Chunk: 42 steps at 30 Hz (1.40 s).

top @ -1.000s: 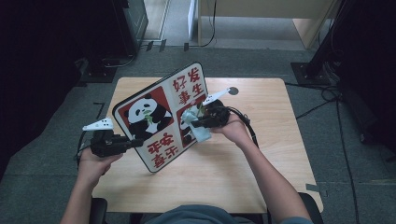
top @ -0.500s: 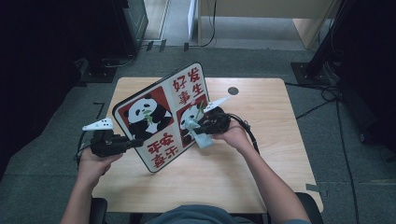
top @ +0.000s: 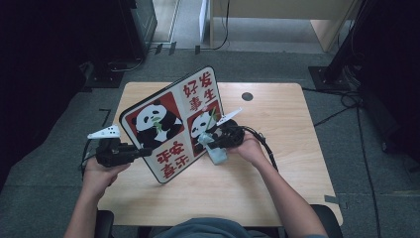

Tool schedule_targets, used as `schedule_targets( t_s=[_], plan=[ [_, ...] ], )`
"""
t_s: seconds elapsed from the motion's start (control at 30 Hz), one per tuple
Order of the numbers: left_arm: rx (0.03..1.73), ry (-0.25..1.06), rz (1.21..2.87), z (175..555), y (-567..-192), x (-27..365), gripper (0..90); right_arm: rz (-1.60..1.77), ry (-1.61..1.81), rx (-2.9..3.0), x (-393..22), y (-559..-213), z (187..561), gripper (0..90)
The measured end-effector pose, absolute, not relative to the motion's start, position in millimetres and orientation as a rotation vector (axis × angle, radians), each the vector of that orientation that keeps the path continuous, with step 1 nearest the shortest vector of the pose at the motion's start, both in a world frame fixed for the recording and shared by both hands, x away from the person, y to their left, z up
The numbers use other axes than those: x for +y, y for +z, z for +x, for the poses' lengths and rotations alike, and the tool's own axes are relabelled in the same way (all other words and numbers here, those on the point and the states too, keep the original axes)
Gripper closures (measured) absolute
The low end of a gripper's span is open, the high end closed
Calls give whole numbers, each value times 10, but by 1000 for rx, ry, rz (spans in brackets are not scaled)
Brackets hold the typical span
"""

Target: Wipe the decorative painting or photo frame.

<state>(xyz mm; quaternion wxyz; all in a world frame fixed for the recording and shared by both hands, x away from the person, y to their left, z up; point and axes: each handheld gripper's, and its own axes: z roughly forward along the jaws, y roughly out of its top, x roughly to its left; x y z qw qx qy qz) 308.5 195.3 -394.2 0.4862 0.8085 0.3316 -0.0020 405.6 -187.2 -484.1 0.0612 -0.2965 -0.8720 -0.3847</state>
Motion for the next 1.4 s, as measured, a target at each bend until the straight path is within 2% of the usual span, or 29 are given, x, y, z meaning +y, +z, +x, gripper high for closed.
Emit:
schedule_targets(
  t_s=[0.37,0.67,1.13,1.4],
  plan=[
    [809,-5,1964,3087,-3946,1956,781,-889,-1146,-2654,-1878,-4929,4062,795],
    [814,0,1962,3086,-3946,1957,783,-883,-1114,-2651,-1877,-4858,4058,800],
    [816,-5,1956,3089,-3949,1959,781,-864,-1303,-2621,-1865,-4314,4077,800],
    [818,-12,1954,3092,-3950,1960,780,-806,-1366,-2653,-1754,-3876,4120,799]
  ],
)
